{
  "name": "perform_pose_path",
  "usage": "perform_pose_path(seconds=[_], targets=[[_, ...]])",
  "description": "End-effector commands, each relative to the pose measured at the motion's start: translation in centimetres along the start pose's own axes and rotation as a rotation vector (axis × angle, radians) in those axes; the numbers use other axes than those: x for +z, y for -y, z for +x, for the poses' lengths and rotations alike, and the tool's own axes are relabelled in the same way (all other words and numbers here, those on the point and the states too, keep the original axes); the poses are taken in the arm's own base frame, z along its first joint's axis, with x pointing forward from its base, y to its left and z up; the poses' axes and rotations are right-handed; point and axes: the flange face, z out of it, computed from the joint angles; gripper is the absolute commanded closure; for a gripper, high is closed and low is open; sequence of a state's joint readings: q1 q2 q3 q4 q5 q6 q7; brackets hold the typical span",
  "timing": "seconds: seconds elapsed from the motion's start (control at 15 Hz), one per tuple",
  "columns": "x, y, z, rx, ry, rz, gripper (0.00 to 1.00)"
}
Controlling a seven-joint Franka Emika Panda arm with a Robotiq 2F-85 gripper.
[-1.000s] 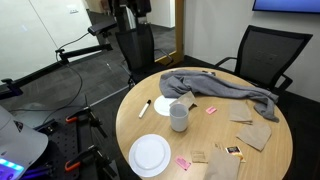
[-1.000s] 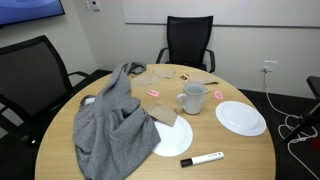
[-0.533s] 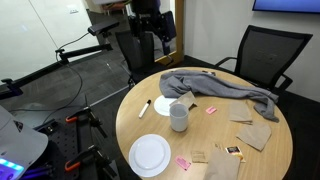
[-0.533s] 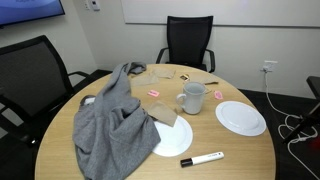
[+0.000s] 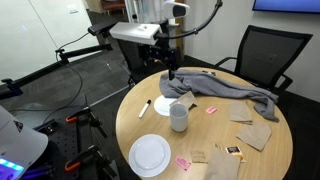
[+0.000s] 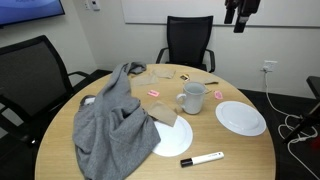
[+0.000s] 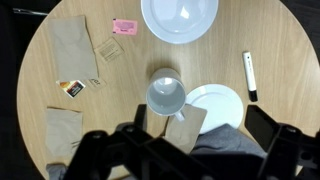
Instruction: Move the white mug to the center of the table
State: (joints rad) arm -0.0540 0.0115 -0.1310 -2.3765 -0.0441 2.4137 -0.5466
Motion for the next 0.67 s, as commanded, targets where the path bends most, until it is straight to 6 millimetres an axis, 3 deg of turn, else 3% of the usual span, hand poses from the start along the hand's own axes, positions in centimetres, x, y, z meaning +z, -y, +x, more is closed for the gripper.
perform_pose_path(seconds=[0.0, 0.13, 0.2, 0.33, 0.6], targets=[[2.7, -1.9, -0.3, -0.092, 0.022, -0.003, 0.0], [4.5, -2.8, -0.5, -0.146, 0.072, 0.001, 0.0], [3.3, -1.6, -0.8, -0.1, 0.053, 0.013, 0.0], [4.2, -1.8, -1.0, -0.1, 0.069, 0.021, 0.0], [4.1, -1.5, -0.8, -0.106, 0.066, 0.02, 0.0]])
